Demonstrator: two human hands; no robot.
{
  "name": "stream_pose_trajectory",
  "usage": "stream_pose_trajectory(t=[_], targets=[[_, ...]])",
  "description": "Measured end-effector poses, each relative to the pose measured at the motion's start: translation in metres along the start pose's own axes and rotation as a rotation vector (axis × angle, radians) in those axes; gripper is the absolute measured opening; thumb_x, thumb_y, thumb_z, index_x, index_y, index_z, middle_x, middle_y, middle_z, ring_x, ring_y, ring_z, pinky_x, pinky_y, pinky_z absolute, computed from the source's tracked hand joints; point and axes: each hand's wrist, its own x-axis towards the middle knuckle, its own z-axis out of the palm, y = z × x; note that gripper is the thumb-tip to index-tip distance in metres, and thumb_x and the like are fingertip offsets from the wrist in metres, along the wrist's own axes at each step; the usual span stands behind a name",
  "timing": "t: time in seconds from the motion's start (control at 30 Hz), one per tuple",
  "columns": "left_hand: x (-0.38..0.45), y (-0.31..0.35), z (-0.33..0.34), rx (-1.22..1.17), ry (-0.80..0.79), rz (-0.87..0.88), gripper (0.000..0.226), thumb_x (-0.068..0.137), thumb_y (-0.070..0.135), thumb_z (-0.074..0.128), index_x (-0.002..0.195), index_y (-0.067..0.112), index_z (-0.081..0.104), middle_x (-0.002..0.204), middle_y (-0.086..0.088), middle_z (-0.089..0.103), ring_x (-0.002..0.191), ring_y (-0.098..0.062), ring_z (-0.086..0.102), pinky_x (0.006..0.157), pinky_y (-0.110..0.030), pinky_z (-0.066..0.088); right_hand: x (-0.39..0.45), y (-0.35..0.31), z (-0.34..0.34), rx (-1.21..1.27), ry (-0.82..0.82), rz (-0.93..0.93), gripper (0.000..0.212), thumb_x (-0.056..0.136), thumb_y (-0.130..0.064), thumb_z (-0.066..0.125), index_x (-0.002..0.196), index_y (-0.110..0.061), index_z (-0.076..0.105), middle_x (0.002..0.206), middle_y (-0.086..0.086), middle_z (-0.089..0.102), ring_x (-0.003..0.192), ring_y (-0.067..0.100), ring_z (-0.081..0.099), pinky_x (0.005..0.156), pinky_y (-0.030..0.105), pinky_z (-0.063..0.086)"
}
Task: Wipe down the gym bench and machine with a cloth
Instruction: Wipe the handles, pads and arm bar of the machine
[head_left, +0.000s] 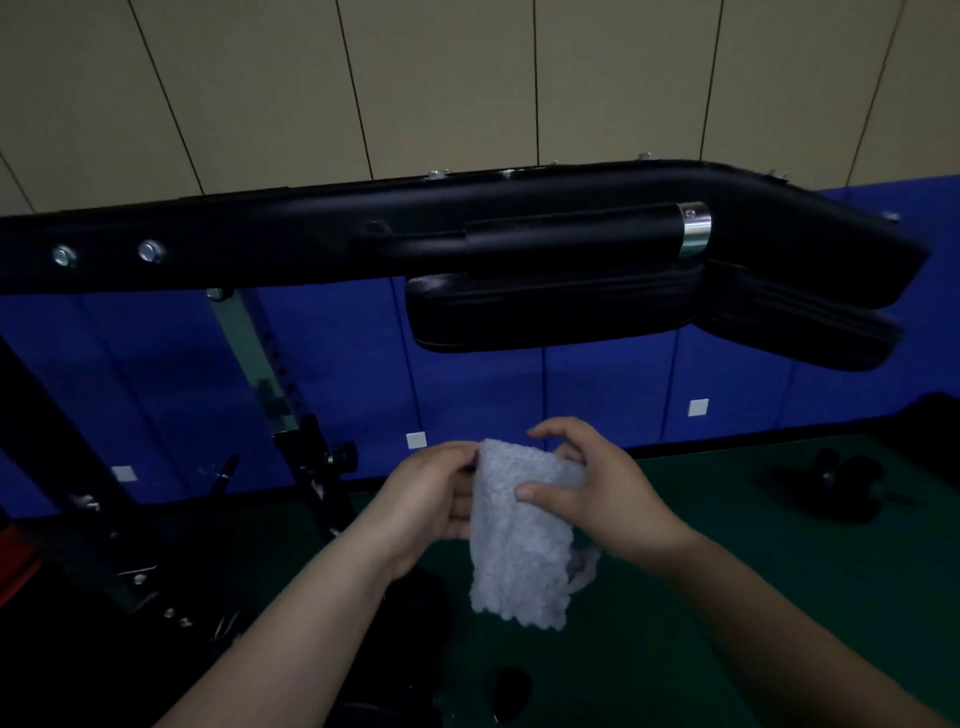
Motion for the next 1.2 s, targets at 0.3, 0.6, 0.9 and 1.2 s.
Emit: stream_pose_trajectory(t=[0.3, 0.6, 0.9, 1.2], targets=[[-0.001, -0.003, 0.005, 0.112, 0.320, 0.197, 0.013, 0.086, 0.019, 0.069, 0.094, 0.008, 0.070, 0.084, -0.004, 0.075, 0.083, -0.019, 0.071, 0.080, -0.033, 0.057, -0.016, -0.015, 0.016, 0.114, 0.166, -0.029, 0.040, 0.081, -0.035, 0.071, 0.114, -0.049, 0.053, 0.113, -0.021, 0.055, 0.103, -0.003, 0.056, 0.086, 0.017, 0.049], [-0.010, 0.004, 0.003, 0.046, 0.367, 0.221, 0.039, 0.074, 0.037, 0.075, 0.109, 0.024, 0.065, 0.102, 0.003, 0.070, 0.089, -0.013, 0.068, 0.072, -0.023, 0.054, -0.011, -0.034, 0.045, 0.489, 0.137, 0.016, 0.031, 0.085, -0.006, 0.067, 0.111, -0.022, 0.062, 0.098, -0.001, 0.072, 0.088, 0.012, 0.070, 0.072, 0.021, 0.055], [-0.019, 0.016, -0.003, -0.413, 0.568, 0.438, 0.024, 0.081, 0.004, 0.069, 0.102, 0.015, 0.067, 0.093, -0.004, 0.074, 0.084, -0.017, 0.071, 0.068, -0.026, 0.056, 0.009, -0.053, 0.056, 0.334, 0.207, -0.107, 0.033, 0.083, -0.014, 0.071, 0.107, -0.035, 0.065, 0.107, -0.002, 0.059, 0.089, 0.001, 0.063, 0.077, 0.017, 0.052], [0.018, 0.060, -0.019, 0.314, 1.089, 1.099, 0.032, 0.075, -0.007, 0.065, 0.100, 0.012, 0.066, 0.106, -0.003, 0.058, 0.098, -0.009, 0.056, 0.087, -0.007, 0.037, 0.027, -0.065, 0.024, 0.104, 0.382, -0.240, 0.036, 0.089, -0.017, 0.063, 0.113, -0.042, 0.053, 0.108, -0.009, 0.052, 0.091, -0.005, 0.055, 0.072, 0.004, 0.044]])
